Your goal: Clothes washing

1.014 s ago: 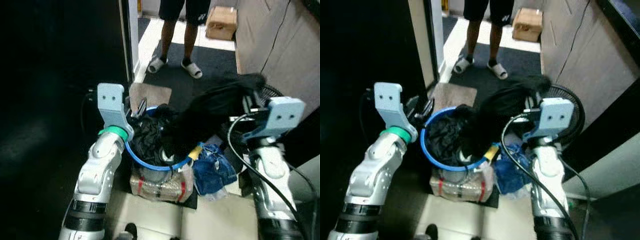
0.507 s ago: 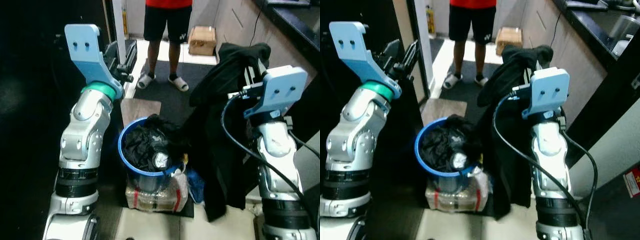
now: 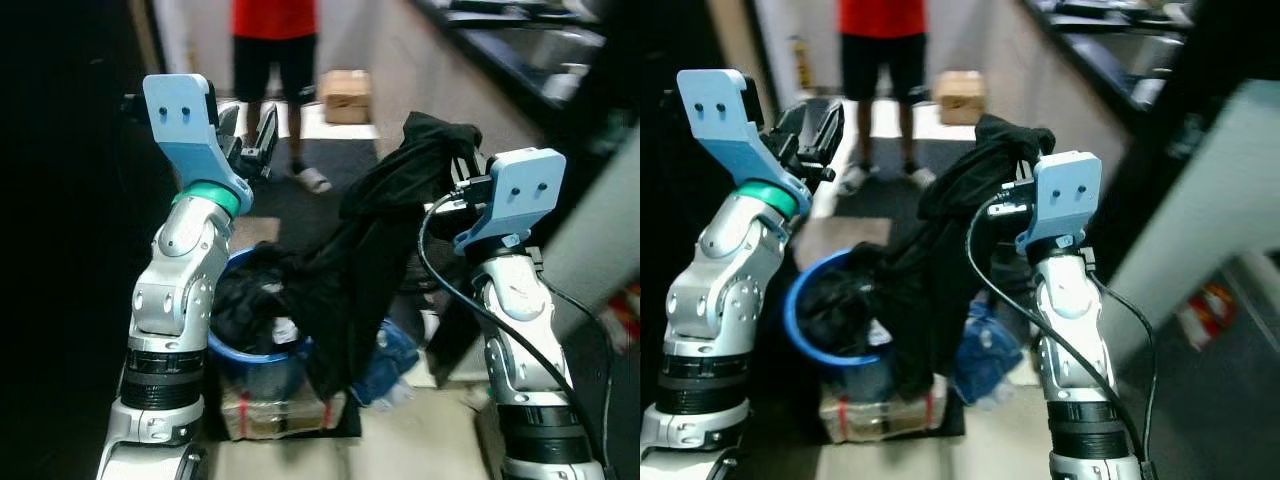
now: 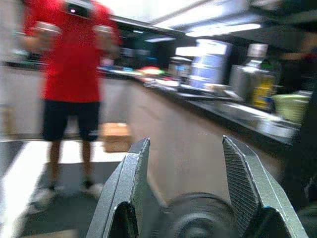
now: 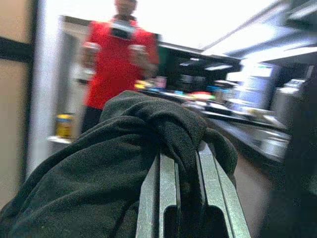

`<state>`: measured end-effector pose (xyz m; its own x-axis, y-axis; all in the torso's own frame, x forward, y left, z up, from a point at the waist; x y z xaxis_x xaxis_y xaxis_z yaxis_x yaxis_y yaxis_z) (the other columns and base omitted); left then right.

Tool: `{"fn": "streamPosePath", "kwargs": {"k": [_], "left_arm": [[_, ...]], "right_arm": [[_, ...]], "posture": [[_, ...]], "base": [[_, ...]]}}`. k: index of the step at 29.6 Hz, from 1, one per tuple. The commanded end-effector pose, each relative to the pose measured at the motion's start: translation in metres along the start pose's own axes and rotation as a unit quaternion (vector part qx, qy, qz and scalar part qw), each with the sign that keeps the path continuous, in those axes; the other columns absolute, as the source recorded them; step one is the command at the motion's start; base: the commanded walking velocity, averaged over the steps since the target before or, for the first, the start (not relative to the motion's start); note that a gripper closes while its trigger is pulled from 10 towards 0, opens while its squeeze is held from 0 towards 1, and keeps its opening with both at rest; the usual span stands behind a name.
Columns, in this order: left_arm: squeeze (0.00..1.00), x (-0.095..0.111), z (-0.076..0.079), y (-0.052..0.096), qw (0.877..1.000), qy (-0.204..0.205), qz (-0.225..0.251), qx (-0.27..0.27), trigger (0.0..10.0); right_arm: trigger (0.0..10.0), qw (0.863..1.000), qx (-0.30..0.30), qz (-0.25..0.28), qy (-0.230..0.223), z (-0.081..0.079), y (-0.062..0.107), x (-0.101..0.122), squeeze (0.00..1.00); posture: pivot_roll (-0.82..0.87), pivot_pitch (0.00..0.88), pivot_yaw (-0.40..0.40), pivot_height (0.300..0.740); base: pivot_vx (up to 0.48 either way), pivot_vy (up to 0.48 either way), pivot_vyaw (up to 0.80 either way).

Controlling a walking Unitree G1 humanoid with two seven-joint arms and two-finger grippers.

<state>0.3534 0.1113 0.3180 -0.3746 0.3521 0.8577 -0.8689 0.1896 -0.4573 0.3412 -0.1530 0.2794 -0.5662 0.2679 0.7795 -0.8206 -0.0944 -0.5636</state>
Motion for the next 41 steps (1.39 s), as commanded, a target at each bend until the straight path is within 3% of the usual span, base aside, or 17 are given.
{"fn": "streamPosePath", "kwargs": {"k": [1,16,27,41], "left_arm": [[0.0,-0.005,0.003,0.002,1.0,-0.002,-0.007,-0.004,10.0],[0.0,-0.007,0.002,0.005,1.0,-0.008,-0.013,0.0,10.0],[0.0,0.012,-0.019,0.004,0.999,-0.047,0.011,0.024,10.0],[0.0,0.012,-0.016,0.003,0.998,-0.057,0.012,0.018,10.0]], "right_arm": [[10.0,1.0,-0.004,-0.011,-0.005,0.002,0.002,-0.004,0.0],[10.0,1.0,-0.002,-0.011,-0.018,-0.002,0.0,-0.002,0.0],[10.0,1.0,-0.003,0.007,-0.029,0.0,-0.005,0.008,0.0],[10.0,0.999,0.0,0.005,-0.033,-0.002,-0.005,0.007,0.0]], "posture": [[0.0,0.008,0.019,0.74],[0.01,0.012,0.019,0.74],[0.02,0.014,0.02,0.74],[0.02,0.002,0.024,0.74]], "base": [[0.0,0.0,-0.8],[0.0,0.0,-0.8],[0.0,0.0,-0.8],[0.0,0.0,-0.8]]}}
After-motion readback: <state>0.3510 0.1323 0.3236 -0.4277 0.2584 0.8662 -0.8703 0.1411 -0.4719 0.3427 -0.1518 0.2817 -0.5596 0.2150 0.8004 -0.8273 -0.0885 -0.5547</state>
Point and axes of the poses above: a point about 5 cm out from each wrist's last joint towards the gripper, its own y axis pointing back from the gripper into the wrist, its own x axis along the axis of the wrist's last joint, z = x × y, the point moved 2 cm from there along -y, pointing out of the wrist towards the gripper, and after that the axes turned 8 degrees about y, right-handed, at the moved point
